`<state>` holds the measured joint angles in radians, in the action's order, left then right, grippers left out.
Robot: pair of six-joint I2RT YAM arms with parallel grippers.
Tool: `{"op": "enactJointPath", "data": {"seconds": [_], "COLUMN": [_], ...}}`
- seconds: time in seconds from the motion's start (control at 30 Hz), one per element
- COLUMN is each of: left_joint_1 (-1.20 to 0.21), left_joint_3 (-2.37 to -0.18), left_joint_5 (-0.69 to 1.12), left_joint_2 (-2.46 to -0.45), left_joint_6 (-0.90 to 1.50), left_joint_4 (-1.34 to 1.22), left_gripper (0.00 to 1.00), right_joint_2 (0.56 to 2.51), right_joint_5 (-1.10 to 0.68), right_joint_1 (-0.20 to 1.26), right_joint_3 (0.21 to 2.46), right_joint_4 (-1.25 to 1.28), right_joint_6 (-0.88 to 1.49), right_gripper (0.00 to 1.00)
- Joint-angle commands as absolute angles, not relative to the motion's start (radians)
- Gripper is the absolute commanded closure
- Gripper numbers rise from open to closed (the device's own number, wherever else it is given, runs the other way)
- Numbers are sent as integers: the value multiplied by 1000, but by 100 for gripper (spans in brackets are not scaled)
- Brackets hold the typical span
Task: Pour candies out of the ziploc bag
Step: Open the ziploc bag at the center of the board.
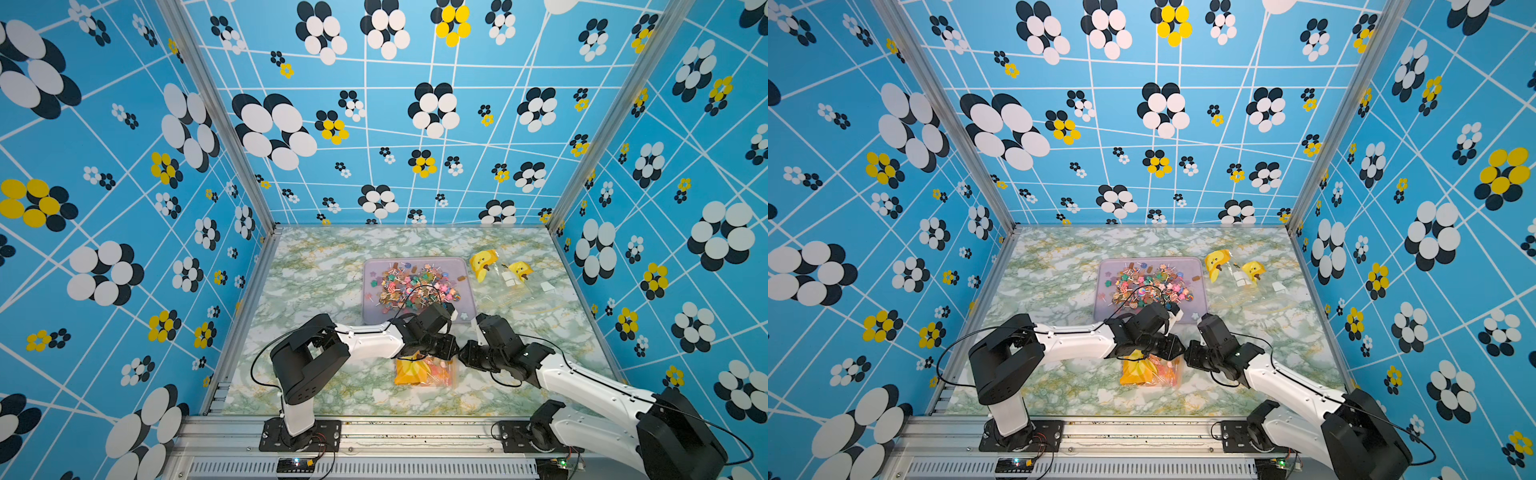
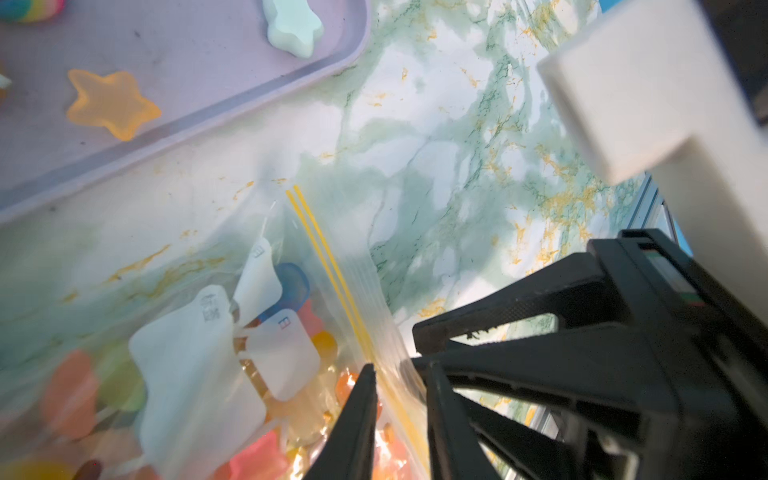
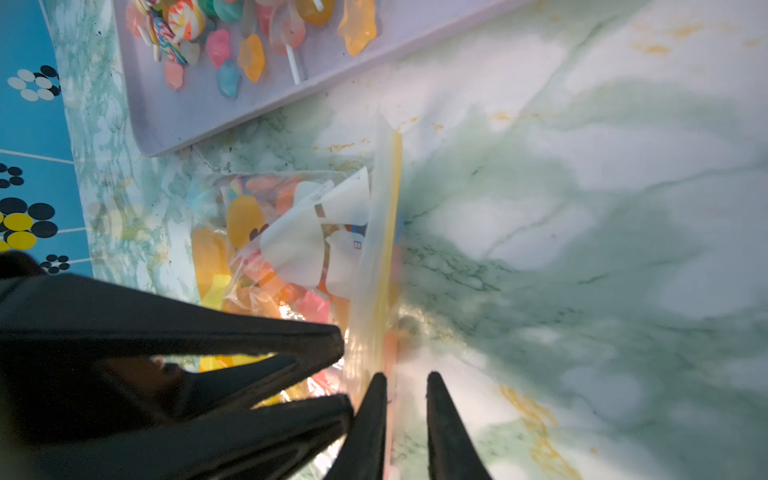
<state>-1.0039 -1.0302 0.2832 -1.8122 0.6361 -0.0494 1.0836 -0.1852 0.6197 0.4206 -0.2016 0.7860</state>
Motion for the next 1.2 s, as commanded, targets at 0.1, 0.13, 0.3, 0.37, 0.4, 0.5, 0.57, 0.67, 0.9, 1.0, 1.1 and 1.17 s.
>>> {"op": "enactJointPath", "data": {"seconds": [0.1,0.13,0.3,0.37,0.4,0.5,0.57,0.67,0.9,1.0,1.1,1.17], "left_joint_1": [-1011,-1011,-1011,-1011,-1011,-1011,-1011,-1011,-1012,-1011,-1011,-1011], "left_joint_3": [-1054,-1053,-1049,-1047,-1046,-1045,-1044,-1047,-1058,-1063,-1072,-1079], "left_joint_5": [262,262,262,261,262,262,264,265,276,278,284,284], "left_joint_2": [-1835,-1836,-1836,-1838,-1839,-1845,-1848,-1849,-1850,-1849,-1870,-1875], "left_joint_6": [632,633,633,632,633,637,638,640,643,642,642,642], "left_joint_4": [-25,-24,-31,-32,-35,-42,-47,-53,-57,-58,-56,-55], "left_gripper": [79,80,83,85,85,85,85,84,80,80,80,79], "right_joint_2": [1062,1062,1065,1062,1060,1050,1038,1017,963,947,935,931], "right_joint_5": [-177,-176,-175,-176,-176,-170,-166,-154,-142,-143,-155,-168], "right_joint_1": [622,622,622,623,622,622,622,622,618,615,613,614], "right_joint_3": [413,410,409,409,409,414,414,414,390,384,385,389], "right_joint_4": [-213,-213,-214,-216,-220,-237,-250,-281,-321,-328,-316,-304], "right_joint_6": [790,789,789,790,789,785,783,776,774,777,777,775], "right_gripper": [79,79,79,79,79,79,78,76,75,75,75,75]}}
